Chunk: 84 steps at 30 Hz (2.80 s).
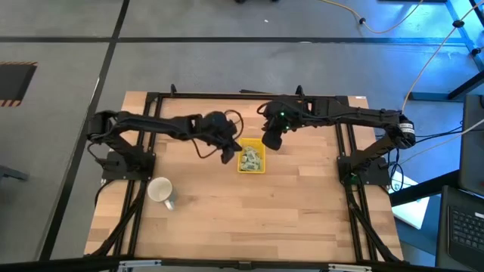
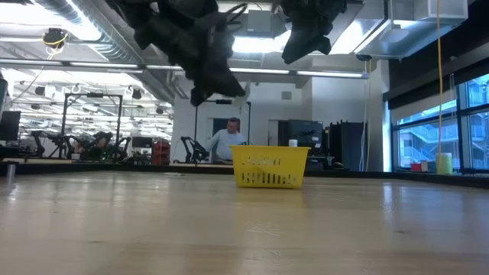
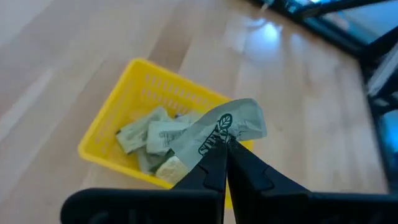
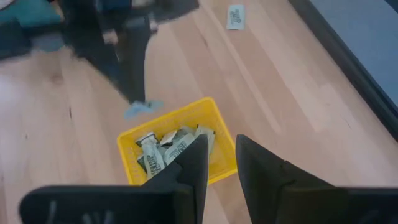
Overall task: Pick and place Stevia / Truvia into bins
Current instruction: Put the bottom white stevia packet into the yellow bin, then put the white stevia packet into the yellow bin
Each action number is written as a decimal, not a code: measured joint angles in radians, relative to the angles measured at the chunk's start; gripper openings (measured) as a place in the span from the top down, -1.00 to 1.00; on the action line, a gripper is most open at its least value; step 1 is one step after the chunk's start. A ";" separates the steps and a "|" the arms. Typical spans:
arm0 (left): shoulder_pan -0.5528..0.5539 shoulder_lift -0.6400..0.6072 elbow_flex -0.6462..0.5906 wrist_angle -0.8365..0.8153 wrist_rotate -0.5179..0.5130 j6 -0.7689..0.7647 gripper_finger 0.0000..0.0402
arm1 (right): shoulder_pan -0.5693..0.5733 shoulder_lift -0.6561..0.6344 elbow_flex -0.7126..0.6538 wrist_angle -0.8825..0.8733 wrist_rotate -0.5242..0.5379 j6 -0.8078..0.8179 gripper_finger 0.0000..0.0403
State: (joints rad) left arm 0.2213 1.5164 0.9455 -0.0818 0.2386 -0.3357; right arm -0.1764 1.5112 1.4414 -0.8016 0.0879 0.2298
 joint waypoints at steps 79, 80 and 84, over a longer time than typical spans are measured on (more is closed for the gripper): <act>0.495 0.259 0.003 -0.286 -0.262 0.029 0.48 | 0.000 0.000 0.000 -0.063 0.000 -0.003 0.57; 0.495 0.266 0.006 -0.287 -0.262 0.039 0.48 | 0.000 0.000 0.000 -0.063 0.000 -0.003 0.57; 0.491 0.303 0.011 -0.319 -0.273 0.068 0.48 | 0.000 0.000 0.000 -0.063 0.000 -0.003 0.57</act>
State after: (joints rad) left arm 0.7123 1.8196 0.9562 -0.4005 -0.0341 -0.2681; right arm -0.1768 1.5112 1.4414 -0.8646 0.0875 0.2264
